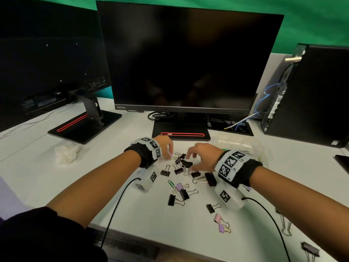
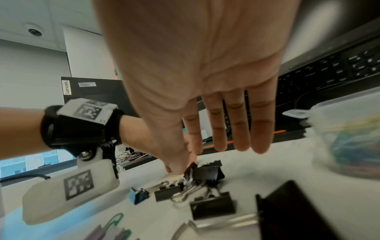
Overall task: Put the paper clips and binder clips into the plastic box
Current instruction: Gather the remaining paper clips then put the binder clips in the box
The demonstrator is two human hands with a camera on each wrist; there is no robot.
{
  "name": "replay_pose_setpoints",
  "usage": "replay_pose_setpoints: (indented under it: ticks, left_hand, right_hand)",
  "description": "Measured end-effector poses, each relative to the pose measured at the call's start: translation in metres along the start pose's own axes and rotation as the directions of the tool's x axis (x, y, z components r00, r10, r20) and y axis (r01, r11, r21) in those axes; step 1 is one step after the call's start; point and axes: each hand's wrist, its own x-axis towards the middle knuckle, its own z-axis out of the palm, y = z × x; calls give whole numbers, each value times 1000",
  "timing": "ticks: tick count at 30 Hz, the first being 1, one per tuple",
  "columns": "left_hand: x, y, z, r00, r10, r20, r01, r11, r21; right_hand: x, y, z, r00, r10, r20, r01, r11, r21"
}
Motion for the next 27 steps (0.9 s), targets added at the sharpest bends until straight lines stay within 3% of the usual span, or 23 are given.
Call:
replay_pose_setpoints:
  ticks: [8, 13, 17, 22, 27]
  left_hand:
    - [-2, -6, 0, 997, -63, -39, 59, 994, -90]
    - [-10, -22, -10, 998, -34, -61, 28, 995, -97]
    - [-19, -33, -10, 999, -48, 19, 49, 999, -20]
    - [-24, -38, 3, 1000, -14, 25, 12, 998, 68]
    - [-26, -33, 6, 998, 67, 15, -67, 997, 49]
  right_hand:
    - [28, -13, 12, 996, -55, 75, 54, 999, 4]
    - [27, 2, 6, 998, 25, 64, -22, 999, -41]
    - [23, 14, 1, 994, 72, 85, -66, 995, -70]
    - [8, -14, 6, 995, -97, 37, 97, 995, 1]
    - [-4, -41, 20, 976, -168, 137, 165, 986, 36]
